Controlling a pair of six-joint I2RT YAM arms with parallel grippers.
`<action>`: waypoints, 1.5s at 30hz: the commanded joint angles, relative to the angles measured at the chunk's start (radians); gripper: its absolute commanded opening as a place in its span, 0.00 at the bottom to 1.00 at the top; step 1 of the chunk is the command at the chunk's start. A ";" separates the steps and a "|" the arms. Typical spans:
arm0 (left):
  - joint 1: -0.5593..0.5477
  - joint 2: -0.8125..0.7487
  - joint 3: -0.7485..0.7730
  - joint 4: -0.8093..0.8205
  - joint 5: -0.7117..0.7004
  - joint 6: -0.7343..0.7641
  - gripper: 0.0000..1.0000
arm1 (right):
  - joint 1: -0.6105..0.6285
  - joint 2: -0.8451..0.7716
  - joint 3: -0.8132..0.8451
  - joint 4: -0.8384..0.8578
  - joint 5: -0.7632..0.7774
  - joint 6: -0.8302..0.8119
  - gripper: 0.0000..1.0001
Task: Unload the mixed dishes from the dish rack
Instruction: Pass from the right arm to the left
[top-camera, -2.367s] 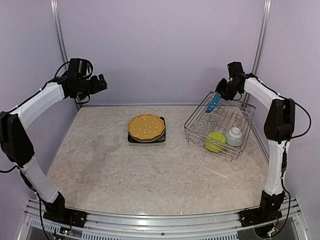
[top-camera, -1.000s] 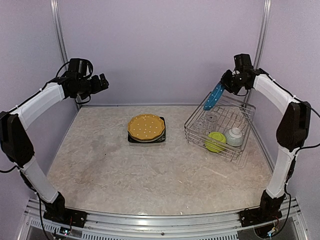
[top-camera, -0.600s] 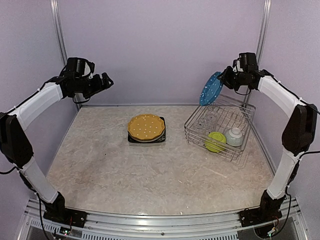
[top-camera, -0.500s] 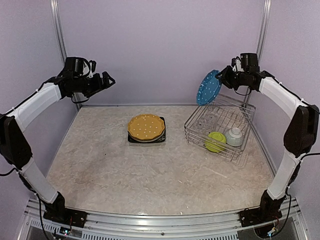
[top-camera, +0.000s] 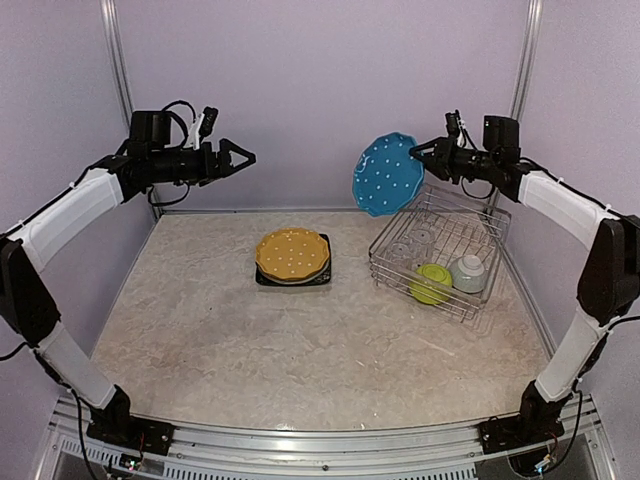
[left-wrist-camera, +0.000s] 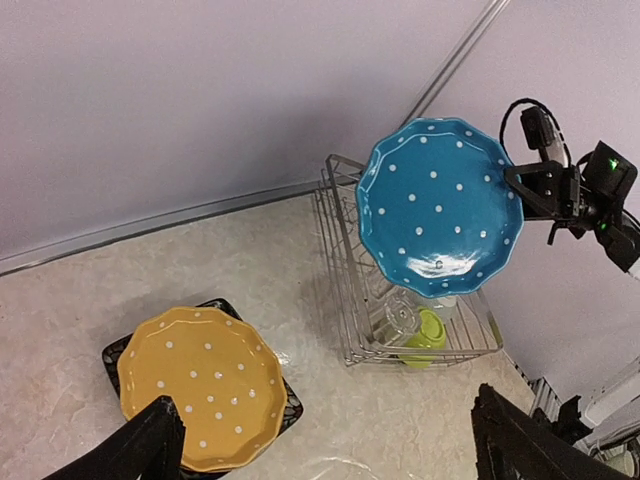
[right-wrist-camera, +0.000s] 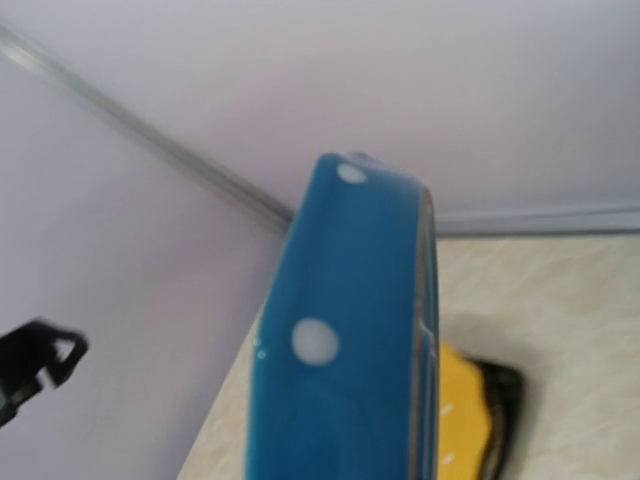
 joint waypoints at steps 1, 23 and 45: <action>-0.062 0.023 0.017 0.017 0.055 0.066 0.94 | 0.060 -0.074 -0.020 0.231 -0.146 0.029 0.00; -0.182 0.106 0.041 -0.100 0.122 0.438 0.73 | 0.242 0.004 -0.023 0.159 -0.420 0.015 0.00; -0.246 0.153 0.077 -0.198 0.026 0.563 0.26 | 0.310 0.029 -0.012 0.008 -0.449 -0.038 0.00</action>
